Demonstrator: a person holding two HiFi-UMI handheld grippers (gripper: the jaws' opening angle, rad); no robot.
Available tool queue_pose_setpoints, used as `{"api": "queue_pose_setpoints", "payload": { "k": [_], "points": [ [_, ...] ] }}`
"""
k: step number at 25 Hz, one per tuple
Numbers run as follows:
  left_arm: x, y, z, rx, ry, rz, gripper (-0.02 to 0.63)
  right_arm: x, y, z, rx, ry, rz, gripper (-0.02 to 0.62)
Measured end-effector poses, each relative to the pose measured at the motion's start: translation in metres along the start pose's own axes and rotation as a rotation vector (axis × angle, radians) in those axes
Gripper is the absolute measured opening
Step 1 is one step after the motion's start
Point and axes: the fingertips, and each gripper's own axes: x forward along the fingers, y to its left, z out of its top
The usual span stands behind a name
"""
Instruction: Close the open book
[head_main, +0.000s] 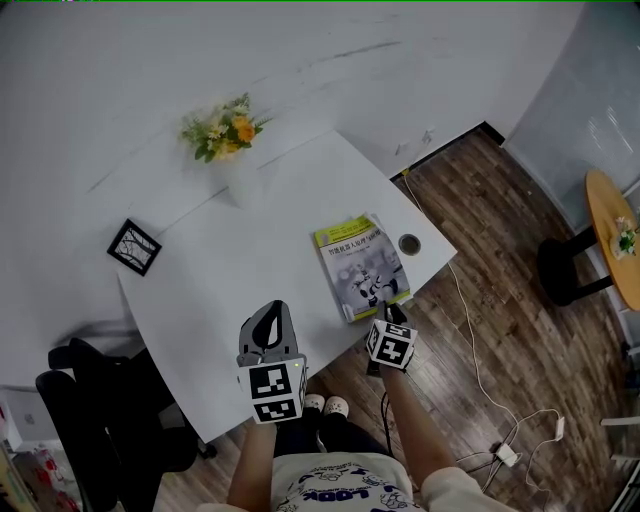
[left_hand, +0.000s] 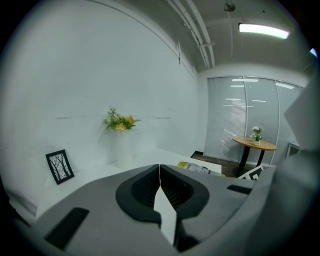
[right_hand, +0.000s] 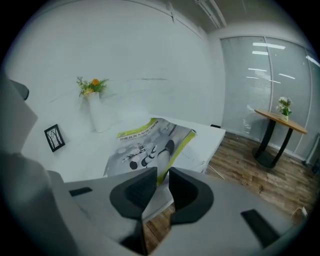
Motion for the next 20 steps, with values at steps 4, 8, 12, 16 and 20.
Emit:
{"api": "queue_pose_setpoints", "payload": {
  "k": [4, 8, 12, 16, 20],
  "points": [
    [-0.001, 0.0, 0.003, -0.001, -0.007, -0.003, 0.024, -0.004, -0.009, 0.002, 0.037, -0.008, -0.037, 0.149],
    [-0.002, 0.0, 0.006, -0.006, -0.016, -0.008, 0.024, -0.018, -0.016, 0.015, 0.042, -0.062, -0.066, 0.187],
    [-0.003, 0.001, 0.017, -0.005, -0.043, -0.015, 0.024, -0.044, -0.012, 0.05, 0.03, -0.181, -0.06, 0.187],
    [-0.006, 0.0, 0.038, 0.002, -0.089, -0.02, 0.025, -0.08, -0.001, 0.095, -0.004, -0.325, -0.038, 0.187],
    [-0.012, -0.002, 0.057, 0.011, -0.136, -0.027, 0.024, -0.115, 0.011, 0.13, -0.045, -0.439, -0.01, 0.184]
  ]
}}
